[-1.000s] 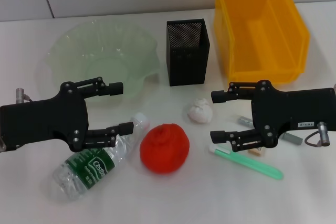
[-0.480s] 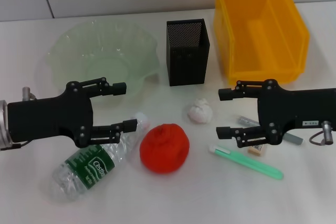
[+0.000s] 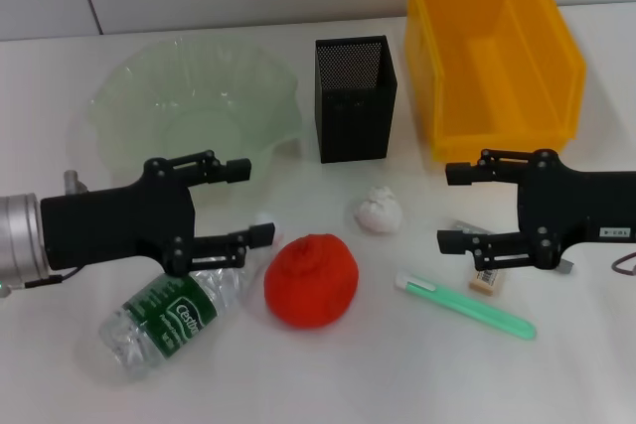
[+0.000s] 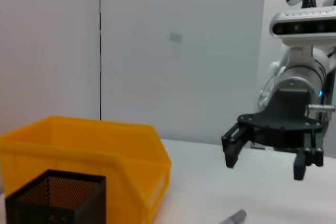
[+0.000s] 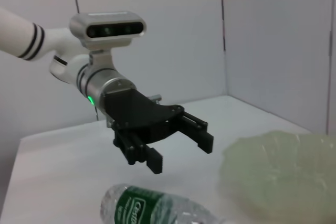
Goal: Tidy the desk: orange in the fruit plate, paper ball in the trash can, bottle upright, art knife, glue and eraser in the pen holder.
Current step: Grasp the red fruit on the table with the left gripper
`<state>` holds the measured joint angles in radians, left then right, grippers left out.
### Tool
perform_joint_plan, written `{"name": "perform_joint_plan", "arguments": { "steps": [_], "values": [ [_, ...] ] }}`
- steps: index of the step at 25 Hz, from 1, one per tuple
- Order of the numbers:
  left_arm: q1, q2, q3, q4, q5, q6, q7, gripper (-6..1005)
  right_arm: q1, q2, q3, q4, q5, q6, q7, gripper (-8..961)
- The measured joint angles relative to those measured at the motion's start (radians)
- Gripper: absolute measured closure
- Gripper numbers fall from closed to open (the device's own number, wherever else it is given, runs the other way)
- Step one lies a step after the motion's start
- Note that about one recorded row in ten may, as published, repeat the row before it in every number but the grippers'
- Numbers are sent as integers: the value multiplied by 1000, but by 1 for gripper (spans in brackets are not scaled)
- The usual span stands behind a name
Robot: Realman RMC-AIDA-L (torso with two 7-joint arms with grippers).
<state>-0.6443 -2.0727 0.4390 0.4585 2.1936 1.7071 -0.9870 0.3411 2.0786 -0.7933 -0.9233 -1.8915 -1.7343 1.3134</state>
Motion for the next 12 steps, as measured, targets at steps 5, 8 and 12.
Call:
{"name": "perform_joint_plan", "arguments": {
  "steps": [5,8,12],
  "values": [
    [-7,-3,50,-46,-4,-52,1,268,-8,0,36,0,-27,2,6,147],
    [-20,-4,83,-80,-9,-92,2,272,-10,0,45,2,-35,6,6,147],
    [-34,-5,88,-120,-10,-124,2,277,-10,0,53,1,-41,6,6,147]
  ]
}}
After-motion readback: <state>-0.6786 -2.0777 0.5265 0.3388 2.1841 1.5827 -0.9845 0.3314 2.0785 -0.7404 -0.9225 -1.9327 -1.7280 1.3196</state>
